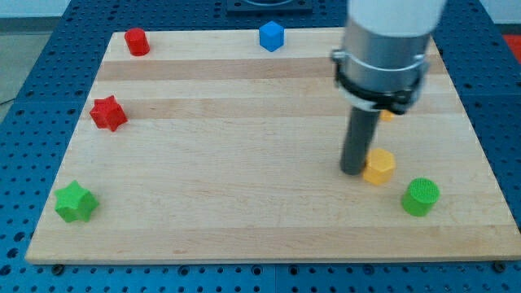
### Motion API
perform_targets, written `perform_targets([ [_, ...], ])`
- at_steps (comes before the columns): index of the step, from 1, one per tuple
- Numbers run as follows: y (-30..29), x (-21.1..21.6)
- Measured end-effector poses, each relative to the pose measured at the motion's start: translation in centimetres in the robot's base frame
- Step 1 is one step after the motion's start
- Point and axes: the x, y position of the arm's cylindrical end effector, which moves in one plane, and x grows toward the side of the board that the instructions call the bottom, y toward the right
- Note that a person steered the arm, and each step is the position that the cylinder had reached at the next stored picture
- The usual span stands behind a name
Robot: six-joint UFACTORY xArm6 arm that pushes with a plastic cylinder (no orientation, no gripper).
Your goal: Slide the red star to yellow hexagon
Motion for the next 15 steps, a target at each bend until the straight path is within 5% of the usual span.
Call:
perform_targets([
  [4,0.5,-1.9],
  [8,-38.1,-2.6],
  [9,-42.9,-4.4],
  [11,-40.3,-9.4],
  [13,-26.4,-11.2],
  [15,-32.0,-13.8],
])
